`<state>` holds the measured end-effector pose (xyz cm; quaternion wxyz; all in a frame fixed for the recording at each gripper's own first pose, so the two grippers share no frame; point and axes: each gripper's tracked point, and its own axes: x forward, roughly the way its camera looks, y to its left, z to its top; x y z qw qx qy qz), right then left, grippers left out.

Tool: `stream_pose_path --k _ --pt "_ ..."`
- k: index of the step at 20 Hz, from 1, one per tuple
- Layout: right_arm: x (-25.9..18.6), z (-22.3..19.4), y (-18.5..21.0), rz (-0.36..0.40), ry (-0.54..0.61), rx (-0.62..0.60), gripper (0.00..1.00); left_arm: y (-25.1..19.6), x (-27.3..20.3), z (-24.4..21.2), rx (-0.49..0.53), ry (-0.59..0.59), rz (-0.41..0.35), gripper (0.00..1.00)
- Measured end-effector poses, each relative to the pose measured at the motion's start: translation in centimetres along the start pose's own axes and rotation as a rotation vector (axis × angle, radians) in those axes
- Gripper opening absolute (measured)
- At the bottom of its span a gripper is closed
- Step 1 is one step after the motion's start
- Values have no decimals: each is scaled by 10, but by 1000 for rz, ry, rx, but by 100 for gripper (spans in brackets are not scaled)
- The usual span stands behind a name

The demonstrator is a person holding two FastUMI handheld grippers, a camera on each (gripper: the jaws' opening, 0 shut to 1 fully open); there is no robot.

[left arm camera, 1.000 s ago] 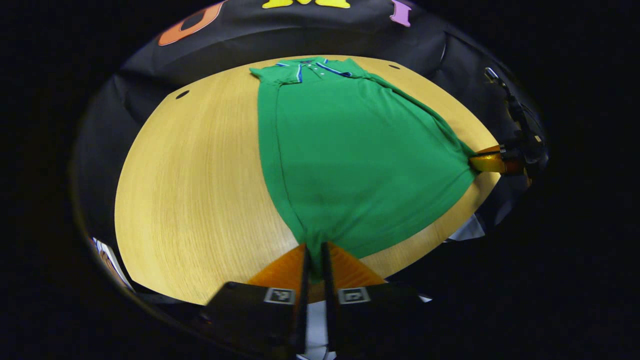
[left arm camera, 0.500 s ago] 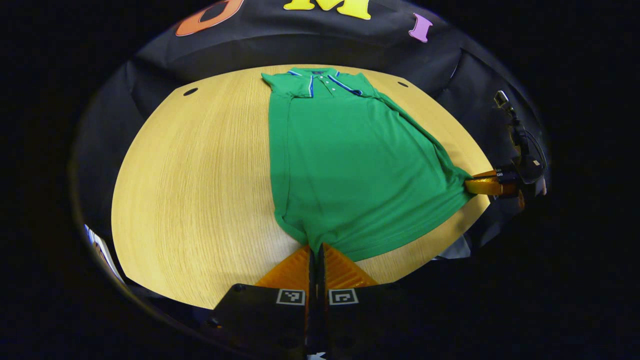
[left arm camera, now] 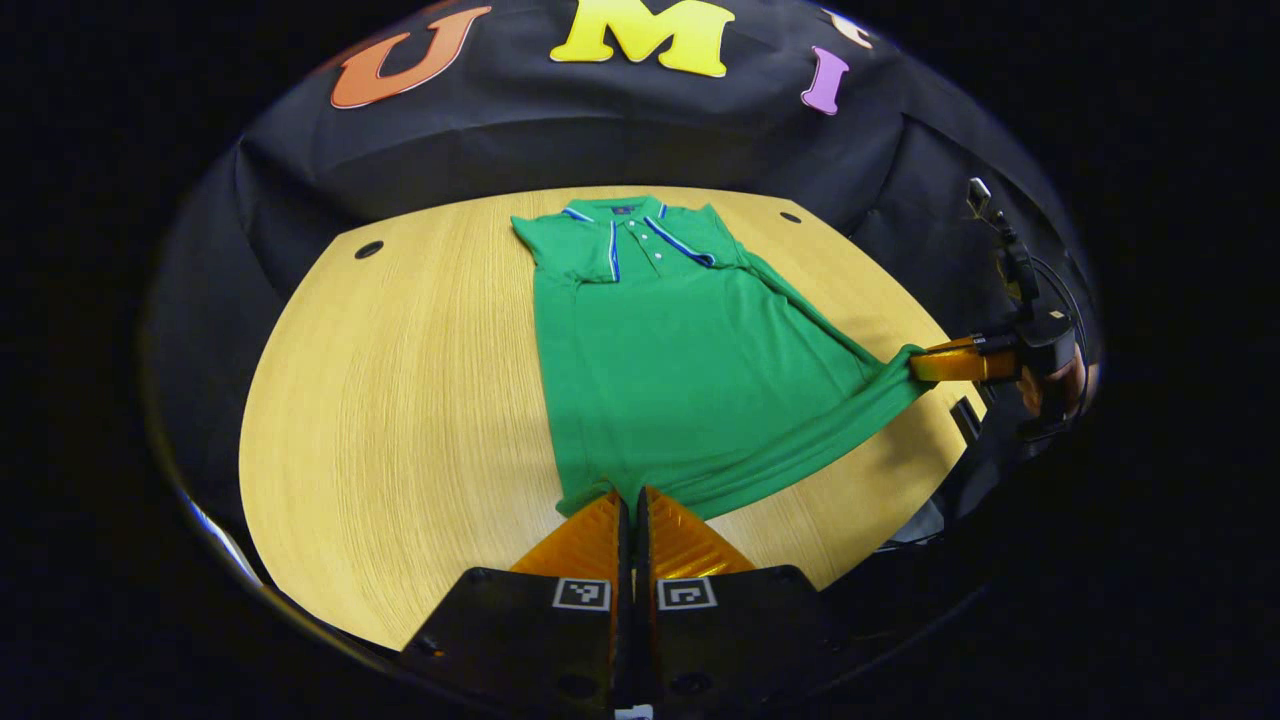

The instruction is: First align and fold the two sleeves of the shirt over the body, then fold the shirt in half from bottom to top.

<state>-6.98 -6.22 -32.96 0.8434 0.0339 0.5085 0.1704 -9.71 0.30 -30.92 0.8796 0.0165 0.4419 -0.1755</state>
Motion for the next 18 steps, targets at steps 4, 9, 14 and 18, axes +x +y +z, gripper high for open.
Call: stream_pose_path --k 4,9,14,18 --pt "-2 56 -1 9 -74 39 3 16 1 52 -6 -67 12 3" --pt "-5 126 -4 10 -161 33 3 32 2 120 -3 -162 18 3" --pt "-4 197 -4 29 -244 69 5 53 7 183 15 -254 32 4" --pt "4 235 -5 34 -275 60 4 68 19 229 -63 -314 22 3"
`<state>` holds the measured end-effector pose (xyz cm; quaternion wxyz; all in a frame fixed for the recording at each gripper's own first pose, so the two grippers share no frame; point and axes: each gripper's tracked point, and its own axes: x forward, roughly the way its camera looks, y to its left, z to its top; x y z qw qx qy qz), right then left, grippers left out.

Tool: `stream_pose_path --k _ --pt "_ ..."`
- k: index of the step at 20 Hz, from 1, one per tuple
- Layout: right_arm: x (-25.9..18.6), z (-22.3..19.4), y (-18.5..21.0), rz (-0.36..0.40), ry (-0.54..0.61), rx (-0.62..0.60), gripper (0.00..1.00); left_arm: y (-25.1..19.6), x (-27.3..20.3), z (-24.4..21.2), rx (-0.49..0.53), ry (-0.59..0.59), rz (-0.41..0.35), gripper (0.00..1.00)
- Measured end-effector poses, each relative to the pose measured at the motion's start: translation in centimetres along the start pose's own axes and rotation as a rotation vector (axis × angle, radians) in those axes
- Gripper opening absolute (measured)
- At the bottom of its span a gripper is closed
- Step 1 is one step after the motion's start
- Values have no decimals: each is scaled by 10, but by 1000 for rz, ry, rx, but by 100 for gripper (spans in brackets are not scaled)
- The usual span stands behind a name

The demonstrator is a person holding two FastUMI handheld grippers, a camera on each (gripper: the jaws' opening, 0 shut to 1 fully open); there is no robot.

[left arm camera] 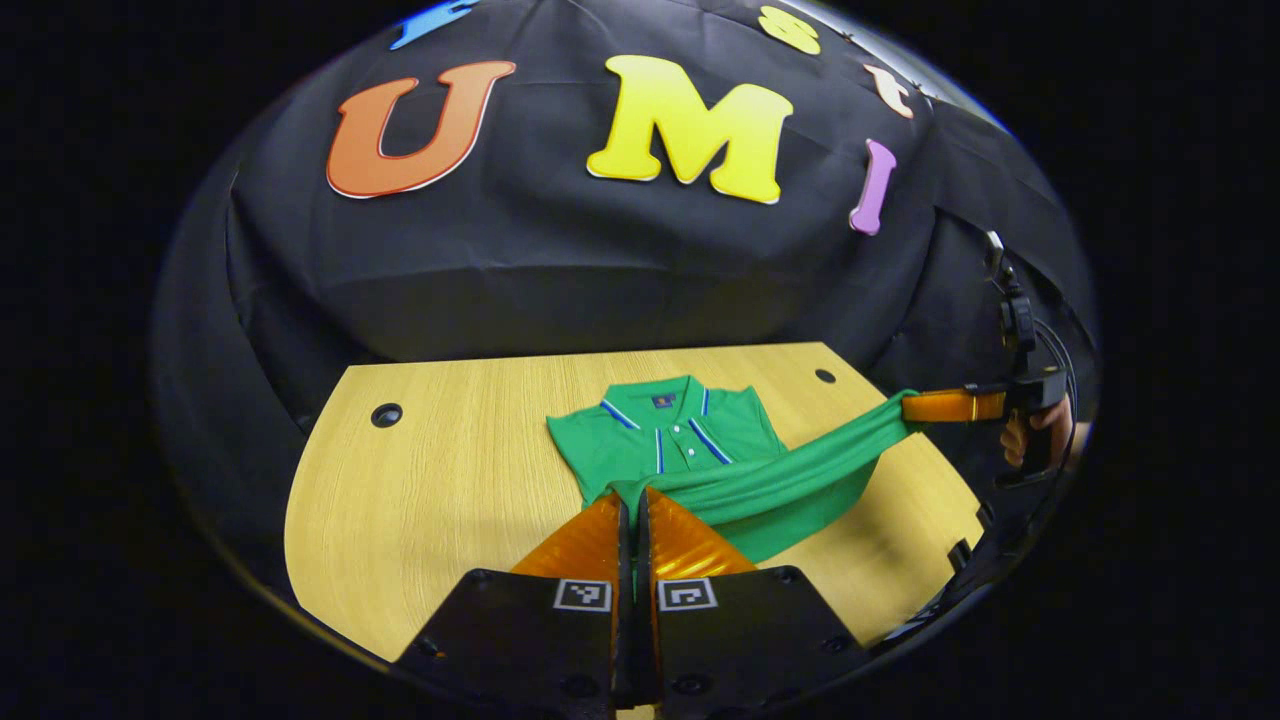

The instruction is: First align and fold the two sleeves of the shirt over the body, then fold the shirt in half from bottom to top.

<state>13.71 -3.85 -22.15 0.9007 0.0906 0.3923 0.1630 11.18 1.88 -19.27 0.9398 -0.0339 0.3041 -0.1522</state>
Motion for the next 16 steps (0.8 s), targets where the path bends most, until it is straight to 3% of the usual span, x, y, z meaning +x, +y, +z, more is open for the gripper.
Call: stream_pose_path --k 11,16 --pt "98 76 -13 -11 -39 7 5 41 99 75 -31 -82 30 3" --pt "154 76 -21 -21 -37 -6 5 64 151 70 -26 -88 71 3"
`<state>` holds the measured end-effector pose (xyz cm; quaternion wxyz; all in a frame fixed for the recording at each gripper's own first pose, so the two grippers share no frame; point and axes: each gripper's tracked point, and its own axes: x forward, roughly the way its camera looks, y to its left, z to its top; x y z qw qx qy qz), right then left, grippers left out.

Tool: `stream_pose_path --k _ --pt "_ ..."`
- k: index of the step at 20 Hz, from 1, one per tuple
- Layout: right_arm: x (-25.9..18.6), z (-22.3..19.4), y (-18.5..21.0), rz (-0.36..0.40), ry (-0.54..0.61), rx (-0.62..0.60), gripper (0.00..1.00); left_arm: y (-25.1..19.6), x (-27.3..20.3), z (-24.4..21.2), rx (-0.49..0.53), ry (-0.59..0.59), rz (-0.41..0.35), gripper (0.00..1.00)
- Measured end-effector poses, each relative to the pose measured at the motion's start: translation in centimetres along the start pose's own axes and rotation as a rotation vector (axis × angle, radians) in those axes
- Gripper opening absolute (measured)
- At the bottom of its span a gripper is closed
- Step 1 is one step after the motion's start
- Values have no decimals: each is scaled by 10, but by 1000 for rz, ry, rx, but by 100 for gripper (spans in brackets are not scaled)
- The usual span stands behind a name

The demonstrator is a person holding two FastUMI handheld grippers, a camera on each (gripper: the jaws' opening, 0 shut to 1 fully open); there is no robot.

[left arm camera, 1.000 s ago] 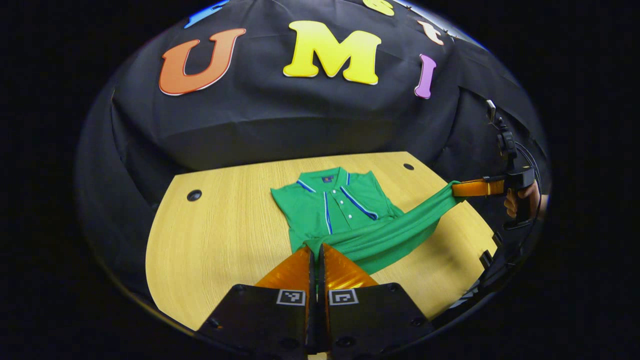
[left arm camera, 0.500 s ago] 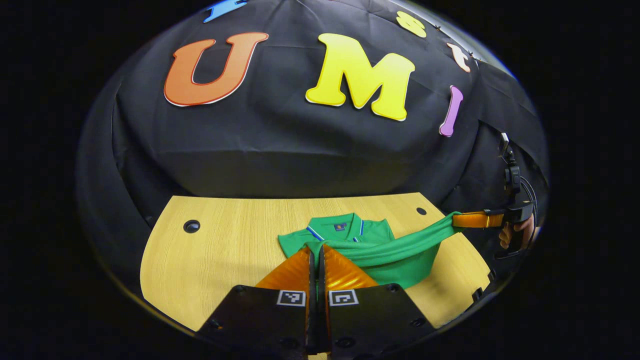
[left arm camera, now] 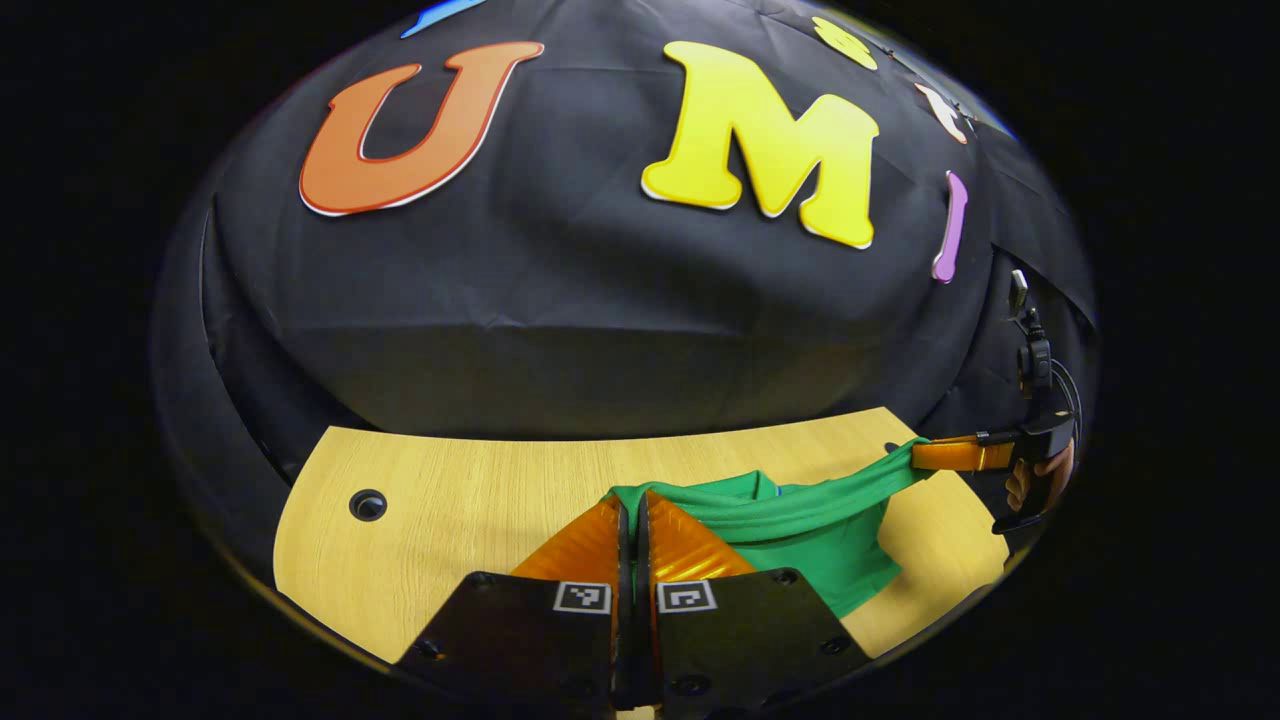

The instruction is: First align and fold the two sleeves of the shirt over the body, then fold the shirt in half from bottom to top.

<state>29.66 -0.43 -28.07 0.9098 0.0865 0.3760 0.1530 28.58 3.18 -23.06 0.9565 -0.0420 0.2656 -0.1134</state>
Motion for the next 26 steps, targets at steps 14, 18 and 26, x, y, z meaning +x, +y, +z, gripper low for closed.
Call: stream_pose_path --k 14,18,26 --pt "105 -28 -31 -143 2 -128 9 26 89 -92 -49 147 125 30" --pt "85 -15 -20 -147 -54 -150 52 28 66 -74 -27 94 185 82" --pt "-61 45 30 -209 -294 -164 94 -9 -67 42 31 -198 198 99"
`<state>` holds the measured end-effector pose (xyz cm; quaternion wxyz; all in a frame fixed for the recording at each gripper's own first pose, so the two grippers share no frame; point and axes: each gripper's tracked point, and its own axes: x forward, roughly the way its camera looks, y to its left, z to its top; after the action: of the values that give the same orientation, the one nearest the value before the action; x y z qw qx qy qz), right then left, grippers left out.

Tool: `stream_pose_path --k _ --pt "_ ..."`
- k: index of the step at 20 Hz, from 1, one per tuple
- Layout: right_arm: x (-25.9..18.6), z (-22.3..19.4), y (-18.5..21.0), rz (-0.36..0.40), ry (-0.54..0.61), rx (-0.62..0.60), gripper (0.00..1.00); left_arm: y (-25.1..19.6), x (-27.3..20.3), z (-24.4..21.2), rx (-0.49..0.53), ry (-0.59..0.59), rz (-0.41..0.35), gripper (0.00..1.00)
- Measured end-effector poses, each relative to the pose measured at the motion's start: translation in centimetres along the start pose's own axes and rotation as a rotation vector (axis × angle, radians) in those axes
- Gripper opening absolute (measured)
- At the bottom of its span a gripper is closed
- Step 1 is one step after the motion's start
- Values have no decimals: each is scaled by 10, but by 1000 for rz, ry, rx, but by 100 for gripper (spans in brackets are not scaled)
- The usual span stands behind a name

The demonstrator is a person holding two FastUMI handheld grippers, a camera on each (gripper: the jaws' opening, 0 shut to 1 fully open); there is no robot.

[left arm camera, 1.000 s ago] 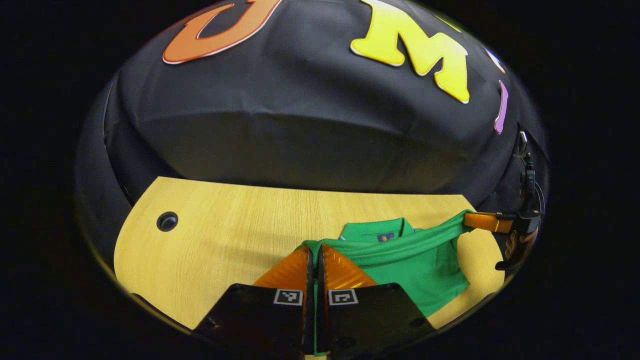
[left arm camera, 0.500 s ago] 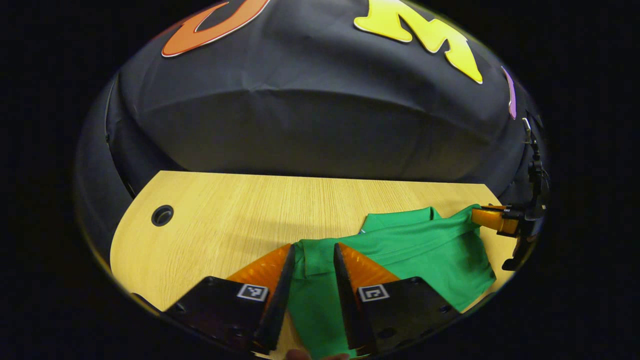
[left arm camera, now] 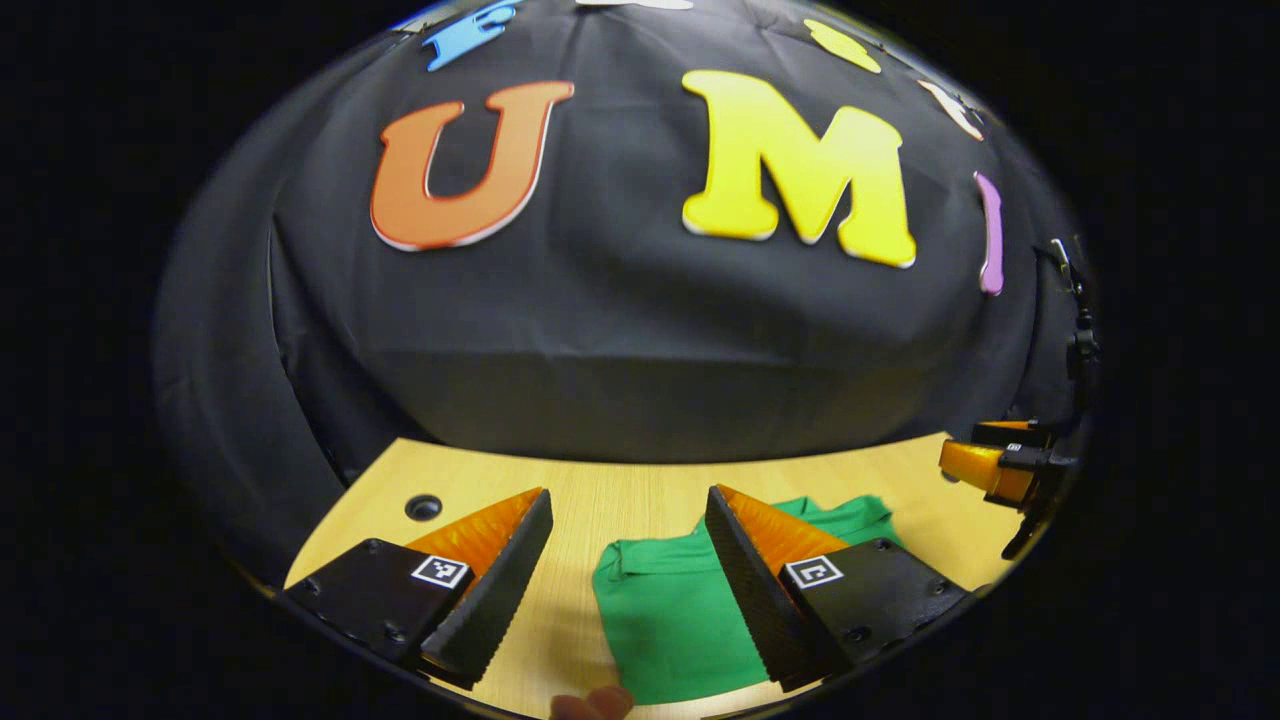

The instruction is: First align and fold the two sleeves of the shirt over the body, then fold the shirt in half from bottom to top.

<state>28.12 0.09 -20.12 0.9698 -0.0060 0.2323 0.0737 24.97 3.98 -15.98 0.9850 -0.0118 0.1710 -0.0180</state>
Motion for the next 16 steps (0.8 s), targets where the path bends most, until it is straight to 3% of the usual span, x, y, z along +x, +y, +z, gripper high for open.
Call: stream_pose_path --k 3,6,10,13,16 --pt "-80 31 15 -11 -90 -22 94 -20 -62 58 13 -110 -20 98" --pt "-151 48 30 -6 -161 -14 95 -29 -126 78 0 -161 -12 98" --pt "-227 48 42 -22 -217 25 92 -35 -198 79 -59 -205 26 100" --pt "-266 42 48 -39 -242 38 98 -36 -235 69 -77 -214 37 98" --pt "-290 32 51 -48 -259 4 92 -37 -259 55 -62 -206 41 98"
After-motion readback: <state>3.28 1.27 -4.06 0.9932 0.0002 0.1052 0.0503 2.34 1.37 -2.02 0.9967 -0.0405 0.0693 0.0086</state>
